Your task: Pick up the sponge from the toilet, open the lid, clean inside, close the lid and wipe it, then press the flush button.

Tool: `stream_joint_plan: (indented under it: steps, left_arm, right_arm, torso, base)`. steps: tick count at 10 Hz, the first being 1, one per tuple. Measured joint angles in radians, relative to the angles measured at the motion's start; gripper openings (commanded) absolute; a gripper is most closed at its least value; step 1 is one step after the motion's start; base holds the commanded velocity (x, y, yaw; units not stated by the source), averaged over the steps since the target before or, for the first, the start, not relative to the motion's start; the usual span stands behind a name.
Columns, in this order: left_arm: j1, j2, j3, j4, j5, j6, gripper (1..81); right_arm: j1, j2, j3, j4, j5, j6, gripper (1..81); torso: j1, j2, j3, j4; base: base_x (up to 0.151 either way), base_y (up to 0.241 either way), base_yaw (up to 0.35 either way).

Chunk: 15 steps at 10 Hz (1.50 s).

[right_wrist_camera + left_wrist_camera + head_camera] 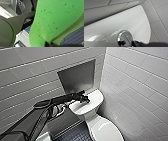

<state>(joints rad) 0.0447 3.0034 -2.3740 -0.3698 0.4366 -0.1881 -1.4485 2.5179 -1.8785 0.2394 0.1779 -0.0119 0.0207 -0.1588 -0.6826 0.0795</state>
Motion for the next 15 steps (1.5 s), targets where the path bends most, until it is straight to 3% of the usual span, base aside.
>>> stream_joint_plan:
  steps: [15]
  left_arm:
    - [0.052,0.122,-0.199,0.17,-0.058,0.003,1.0]
  right_arm:
    - [-0.007,0.061,-0.046,-0.002,0.001,0.001,1.0]
  torso:
    - [-0.001,0.0,0.0,0.0]
  base:
    - [0.0,0.0,0.0]
